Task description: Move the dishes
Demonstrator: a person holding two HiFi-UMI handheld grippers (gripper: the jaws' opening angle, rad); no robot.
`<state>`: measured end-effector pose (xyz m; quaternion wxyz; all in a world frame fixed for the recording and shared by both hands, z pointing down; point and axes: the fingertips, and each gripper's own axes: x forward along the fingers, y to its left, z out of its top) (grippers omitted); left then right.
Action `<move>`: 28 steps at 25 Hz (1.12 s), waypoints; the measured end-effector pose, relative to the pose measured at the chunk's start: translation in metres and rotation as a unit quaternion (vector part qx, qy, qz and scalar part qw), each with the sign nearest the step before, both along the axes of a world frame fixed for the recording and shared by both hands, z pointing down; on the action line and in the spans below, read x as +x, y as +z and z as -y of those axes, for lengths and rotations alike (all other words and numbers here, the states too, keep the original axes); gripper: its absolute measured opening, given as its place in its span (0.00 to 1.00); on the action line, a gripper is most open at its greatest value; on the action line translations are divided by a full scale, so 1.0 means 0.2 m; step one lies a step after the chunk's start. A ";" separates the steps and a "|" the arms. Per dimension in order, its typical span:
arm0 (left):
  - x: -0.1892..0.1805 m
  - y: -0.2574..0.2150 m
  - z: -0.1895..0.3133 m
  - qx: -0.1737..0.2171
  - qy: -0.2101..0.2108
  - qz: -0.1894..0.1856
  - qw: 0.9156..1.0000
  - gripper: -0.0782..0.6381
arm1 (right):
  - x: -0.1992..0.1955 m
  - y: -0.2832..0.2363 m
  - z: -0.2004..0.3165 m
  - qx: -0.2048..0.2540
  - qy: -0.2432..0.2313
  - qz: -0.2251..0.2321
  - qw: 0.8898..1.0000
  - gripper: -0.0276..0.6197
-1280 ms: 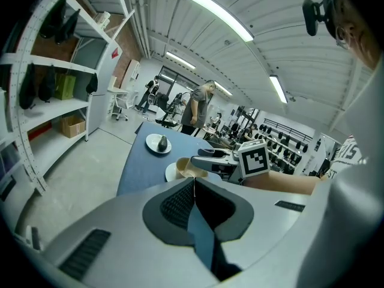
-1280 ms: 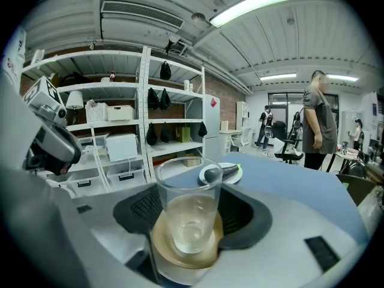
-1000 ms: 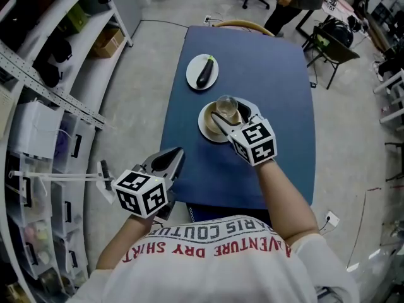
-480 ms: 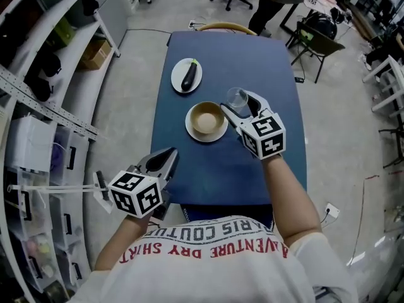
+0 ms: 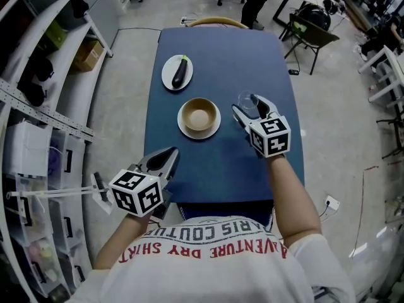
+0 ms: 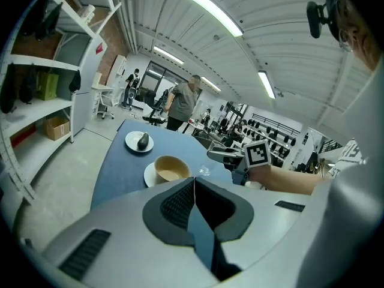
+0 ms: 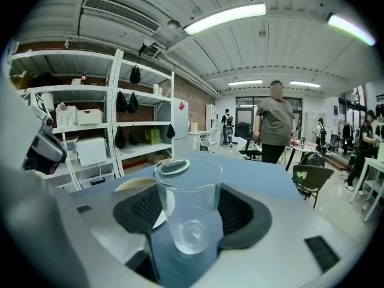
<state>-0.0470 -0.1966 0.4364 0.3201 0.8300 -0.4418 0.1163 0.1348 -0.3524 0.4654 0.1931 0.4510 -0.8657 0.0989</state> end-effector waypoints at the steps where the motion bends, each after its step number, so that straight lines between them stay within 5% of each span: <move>1: 0.00 0.01 0.00 -0.001 0.000 0.000 1.000 0.15 | 0.02 0.02 0.00 -0.003 0.005 -0.001 1.000 0.48; 28: 0.01 0.06 0.01 -0.013 0.000 0.004 1.000 0.15 | 0.16 0.07 -0.05 0.016 0.040 0.026 0.999 0.52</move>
